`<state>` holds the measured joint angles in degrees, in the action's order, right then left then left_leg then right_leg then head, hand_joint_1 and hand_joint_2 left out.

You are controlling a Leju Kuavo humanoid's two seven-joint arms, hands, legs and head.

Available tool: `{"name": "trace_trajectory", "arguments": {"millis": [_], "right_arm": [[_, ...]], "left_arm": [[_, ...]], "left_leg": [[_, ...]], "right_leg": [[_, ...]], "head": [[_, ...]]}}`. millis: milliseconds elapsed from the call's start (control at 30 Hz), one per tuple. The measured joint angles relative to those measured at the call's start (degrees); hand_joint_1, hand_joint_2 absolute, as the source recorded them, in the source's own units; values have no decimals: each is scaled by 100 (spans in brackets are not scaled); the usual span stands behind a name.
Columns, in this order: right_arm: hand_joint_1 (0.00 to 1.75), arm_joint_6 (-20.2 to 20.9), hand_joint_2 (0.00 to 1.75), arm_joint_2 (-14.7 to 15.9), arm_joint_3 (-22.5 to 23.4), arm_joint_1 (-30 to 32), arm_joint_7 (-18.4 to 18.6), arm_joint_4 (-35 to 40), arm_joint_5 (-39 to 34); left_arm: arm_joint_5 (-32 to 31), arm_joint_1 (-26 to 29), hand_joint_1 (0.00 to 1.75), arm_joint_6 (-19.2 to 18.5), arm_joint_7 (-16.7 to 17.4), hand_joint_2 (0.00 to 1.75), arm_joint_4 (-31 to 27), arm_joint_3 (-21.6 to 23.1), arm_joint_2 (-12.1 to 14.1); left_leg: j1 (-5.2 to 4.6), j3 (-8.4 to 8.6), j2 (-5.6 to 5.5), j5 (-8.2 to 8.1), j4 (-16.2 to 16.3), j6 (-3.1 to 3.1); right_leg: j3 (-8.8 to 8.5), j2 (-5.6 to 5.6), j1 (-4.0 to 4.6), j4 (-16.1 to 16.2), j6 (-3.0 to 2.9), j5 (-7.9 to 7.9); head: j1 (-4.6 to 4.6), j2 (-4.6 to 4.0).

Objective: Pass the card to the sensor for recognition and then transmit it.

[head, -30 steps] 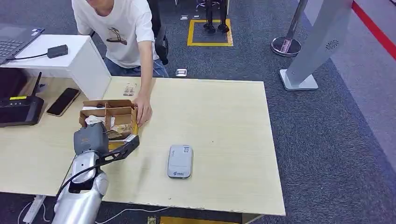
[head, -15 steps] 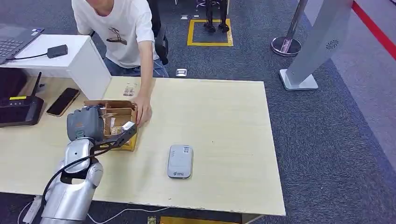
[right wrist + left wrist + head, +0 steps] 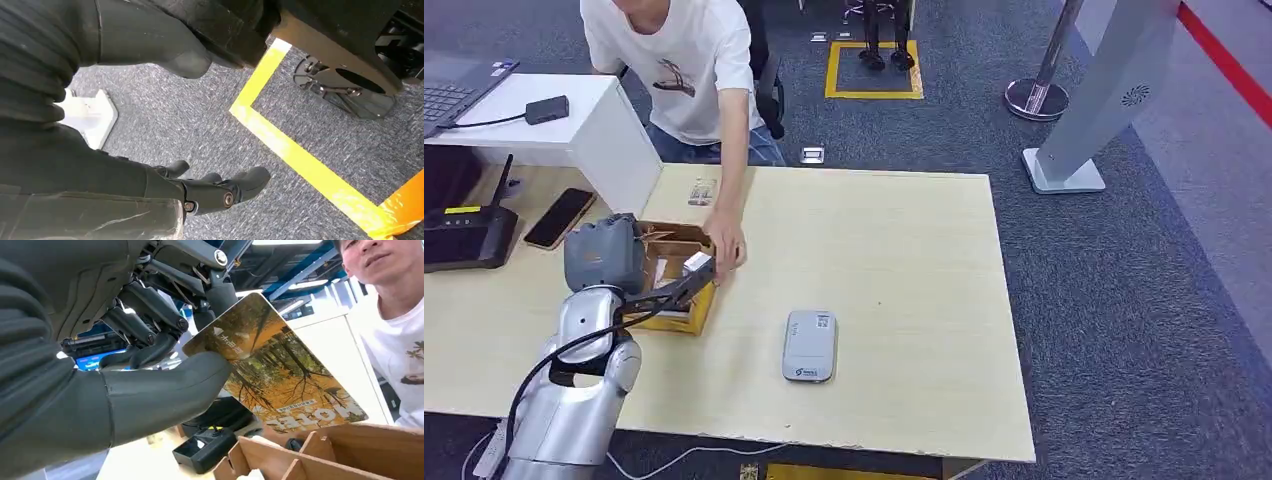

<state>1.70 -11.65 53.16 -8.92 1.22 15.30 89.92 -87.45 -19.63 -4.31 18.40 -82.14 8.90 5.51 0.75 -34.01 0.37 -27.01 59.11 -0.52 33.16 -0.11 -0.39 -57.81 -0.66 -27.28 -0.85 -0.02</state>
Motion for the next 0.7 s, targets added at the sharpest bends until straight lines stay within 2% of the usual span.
{"name": "trace_trajectory", "arguments": {"millis": [300,433,567,700], "right_arm": [[0,-2,175,0,-4,1,44,-11,0],[0,-2,175,0,-37,0,61,-13,0],[0,0,175,0,-88,0,76,-20,0],[0,18,175,0,-133,-1,77,-35,0]], "left_arm": [[0,-46,175,186,144,175,-59,-2,63],[0,-109,175,275,109,175,-79,-59,52],[0,-251,175,406,-342,175,-79,-326,-161],[0,-387,175,389,-732,175,-79,-627,-515]], "left_leg": [[0,0,0,0,0,0],[0,1,0,0,0,0],[0,0,-2,1,0,0],[-1,-1,-2,0,1,0]], "right_leg": [[0,0,0,0,0,0],[0,0,0,0,0,0],[-1,-2,0,0,0,0],[-1,-2,0,0,1,1]], "head": [[0,0],[0,0],[0,0],[0,0]]}}
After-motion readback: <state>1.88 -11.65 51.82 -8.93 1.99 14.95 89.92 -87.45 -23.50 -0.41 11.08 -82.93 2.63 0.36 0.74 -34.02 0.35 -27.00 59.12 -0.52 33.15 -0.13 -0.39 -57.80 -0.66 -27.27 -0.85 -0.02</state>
